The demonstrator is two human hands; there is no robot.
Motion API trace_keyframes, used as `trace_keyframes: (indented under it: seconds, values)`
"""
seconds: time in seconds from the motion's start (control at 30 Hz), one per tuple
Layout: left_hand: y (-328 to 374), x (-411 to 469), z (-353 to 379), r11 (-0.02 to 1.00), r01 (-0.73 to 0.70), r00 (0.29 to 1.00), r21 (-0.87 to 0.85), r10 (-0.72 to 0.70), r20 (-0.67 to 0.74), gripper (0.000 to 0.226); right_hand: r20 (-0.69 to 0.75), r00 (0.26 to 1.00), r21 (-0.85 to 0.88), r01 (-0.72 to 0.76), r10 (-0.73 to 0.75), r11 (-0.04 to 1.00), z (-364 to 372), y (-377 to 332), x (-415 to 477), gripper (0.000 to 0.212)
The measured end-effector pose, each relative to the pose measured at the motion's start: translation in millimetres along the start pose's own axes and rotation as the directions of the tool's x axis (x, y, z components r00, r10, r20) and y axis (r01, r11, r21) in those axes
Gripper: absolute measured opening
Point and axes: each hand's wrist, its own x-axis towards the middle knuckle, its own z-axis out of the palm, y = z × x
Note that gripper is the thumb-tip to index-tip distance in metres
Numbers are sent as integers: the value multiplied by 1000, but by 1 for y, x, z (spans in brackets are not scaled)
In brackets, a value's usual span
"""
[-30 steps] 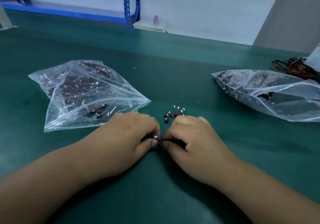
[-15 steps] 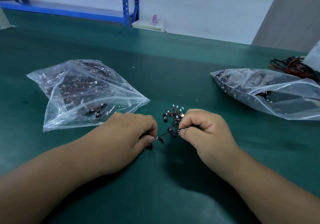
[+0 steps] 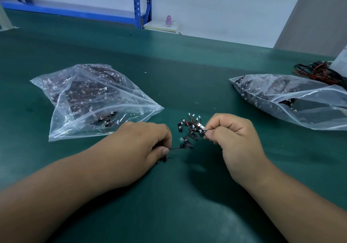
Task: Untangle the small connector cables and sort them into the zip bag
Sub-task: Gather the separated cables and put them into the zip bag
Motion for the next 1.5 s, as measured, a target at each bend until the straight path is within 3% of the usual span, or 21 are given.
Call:
trace_keyframes:
  seconds: [0.17,0.27,0.47,0.63,0.7,0.8,0.9,1.03,1.13,1.27,1.37,1.5]
  values:
    - [-1,0,0,1000,10,1000,0,-10,2,10,-139,990,13,-26,27,1000,-4,6,7,11]
    - [0,0,1,1000,12,1000,-2,-12,-3,9,-222,974,-102,19,-41,995,-8,11,8,9]
    - [0,0,1,1000,15,1000,-3,-15,-4,7,-175,983,-411,-28,-48,911,-9,18,11,22]
    - [1,-1,0,1000,16,1000,3,-16,0,8,-184,982,-387,-32,-43,921,-9,18,9,18]
    - [2,-1,0,1000,10,1000,8,-10,-4,9,-179,977,-399,32,-112,916,-8,15,8,19]
    - [3,-1,0,1000,7,1000,9,-7,-7,8,22,957,-439,269,-290,857,-3,5,-1,16]
    - [3,0,-1,1000,-8,1000,16,8,-7,5,320,903,-552,423,-286,718,5,-1,-12,36]
    - [4,1,-1,1000,-17,1000,13,17,-11,3,389,870,-633,492,-303,598,9,-1,-14,29]
    - [4,0,-1,1000,-10,1000,-9,10,-12,5,312,876,-586,482,-368,651,8,3,-11,24]
    - [3,0,1,1000,2,1000,-11,-2,-3,11,37,932,-485,333,-362,809,0,7,-3,32]
    - [2,-1,0,1000,7,1000,-28,-7,8,11,-130,952,-449,193,-278,872,-7,9,5,30]
    - [0,-1,0,999,21,1000,-44,-21,-1,10,-182,978,-307,38,-97,951,-11,14,10,19]
